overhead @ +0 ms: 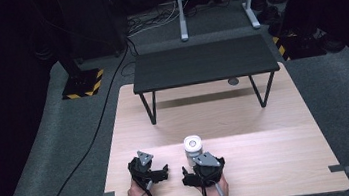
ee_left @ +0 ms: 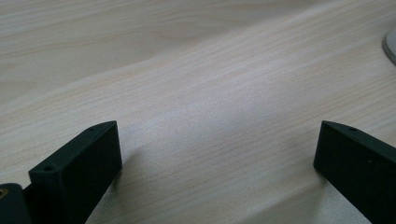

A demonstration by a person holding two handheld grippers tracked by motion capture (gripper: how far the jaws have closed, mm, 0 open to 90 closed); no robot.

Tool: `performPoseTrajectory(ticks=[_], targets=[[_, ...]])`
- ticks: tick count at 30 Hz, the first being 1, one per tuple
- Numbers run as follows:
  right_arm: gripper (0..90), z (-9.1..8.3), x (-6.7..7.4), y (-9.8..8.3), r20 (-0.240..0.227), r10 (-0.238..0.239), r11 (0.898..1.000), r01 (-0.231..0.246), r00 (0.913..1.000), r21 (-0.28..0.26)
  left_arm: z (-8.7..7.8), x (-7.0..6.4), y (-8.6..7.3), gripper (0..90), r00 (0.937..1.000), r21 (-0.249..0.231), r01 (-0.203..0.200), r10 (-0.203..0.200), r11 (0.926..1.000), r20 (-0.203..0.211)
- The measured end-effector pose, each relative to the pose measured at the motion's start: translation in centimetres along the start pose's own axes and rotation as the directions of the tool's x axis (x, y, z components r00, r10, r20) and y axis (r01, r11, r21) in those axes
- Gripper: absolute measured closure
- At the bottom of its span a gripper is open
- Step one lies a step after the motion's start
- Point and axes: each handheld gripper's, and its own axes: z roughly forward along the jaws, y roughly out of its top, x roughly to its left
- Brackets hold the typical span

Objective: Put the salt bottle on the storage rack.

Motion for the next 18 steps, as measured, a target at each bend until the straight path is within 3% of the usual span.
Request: performPoseTrajectory(ticks=[8,10,11,12,18], targets=[[0.0,1.9,0.3,0.9,0.022,0.007,1.0,-0.007,0.9997,-0.01,0.0,0.0,0.0,0.3,1.0,0.0,0.0,0.0,1.0,0.001],[0.0,2.5,0.8,1.2,0.06,0.003,1.0,-0.003,0.9982,-0.006,0.0,0.0,0.0,0.3,1.0,0.0,0.0,0.0,1.0,0.001],[2.8,2.7,0.9,1.3,0.069,0.006,1.0,-0.005,0.9976,-0.006,0.0,0.0,0.0,0.3,1.0,0.0,0.0,0.0,1.0,0.001],[26.0,3.1,1.0,1.0,0.091,0.018,0.999,-0.016,0.9957,-0.028,0.0,0.0,0.0,0.3,1.0,0.0,0.0,0.0,1.0,0.001],[27.7,3.2,0.9,0.1,0.117,0.04,0.997,-0.032,0.9923,-0.072,0.0,0.0,0.0,0.3,1.0,0.0,0.0,0.0,1.0,0.003]])
